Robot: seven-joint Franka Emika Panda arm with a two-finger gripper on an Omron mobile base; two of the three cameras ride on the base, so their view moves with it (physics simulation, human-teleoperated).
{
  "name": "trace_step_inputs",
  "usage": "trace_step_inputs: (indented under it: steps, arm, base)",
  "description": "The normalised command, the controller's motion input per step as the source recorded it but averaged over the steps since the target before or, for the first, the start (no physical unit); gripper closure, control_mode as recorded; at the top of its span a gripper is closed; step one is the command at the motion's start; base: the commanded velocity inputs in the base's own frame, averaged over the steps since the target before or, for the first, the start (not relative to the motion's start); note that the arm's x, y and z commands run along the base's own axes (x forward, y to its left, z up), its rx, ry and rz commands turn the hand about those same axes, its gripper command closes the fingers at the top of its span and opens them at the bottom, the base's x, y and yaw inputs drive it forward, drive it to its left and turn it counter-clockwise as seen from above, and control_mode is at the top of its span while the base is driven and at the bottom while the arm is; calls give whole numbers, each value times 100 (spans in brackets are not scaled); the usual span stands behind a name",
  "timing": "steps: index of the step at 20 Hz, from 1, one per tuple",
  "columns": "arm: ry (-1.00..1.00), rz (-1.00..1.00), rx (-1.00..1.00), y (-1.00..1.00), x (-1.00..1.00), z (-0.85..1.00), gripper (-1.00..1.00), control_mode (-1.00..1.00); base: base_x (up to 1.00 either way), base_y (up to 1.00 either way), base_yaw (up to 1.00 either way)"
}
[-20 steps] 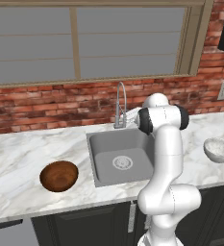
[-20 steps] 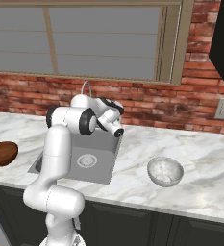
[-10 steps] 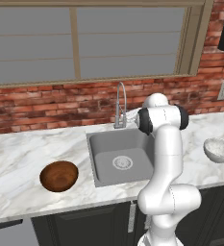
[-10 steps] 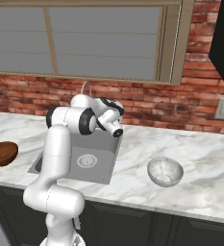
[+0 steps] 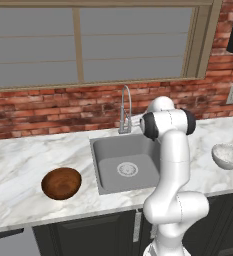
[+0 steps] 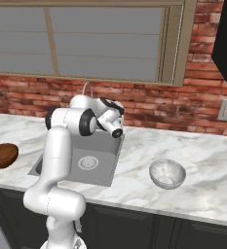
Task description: Rinse each bowl for a few seconds and place them down in the sink or on the counter.
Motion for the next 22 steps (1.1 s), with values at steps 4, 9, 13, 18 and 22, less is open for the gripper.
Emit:
trace_step_inputs:
  steps: [4, 9, 13, 18, 22]
  arm:
    - [6, 0, 0, -46, -14, -57, 100, -100]
    - [5, 0, 0, -52, -18, -58, 100, -100]
    - [6, 0, 0, -52, -16, -61, 100, -100]
    - [6, 0, 0, -53, -19, -62, 100, -100]
    - [5, 0, 0, -55, -28, -62, 100, -100]
  base:
    - [0, 0, 0]
    - [0, 0, 0]
    - [0, 0, 0]
    - [0, 0, 0]
    - [0, 0, 0]
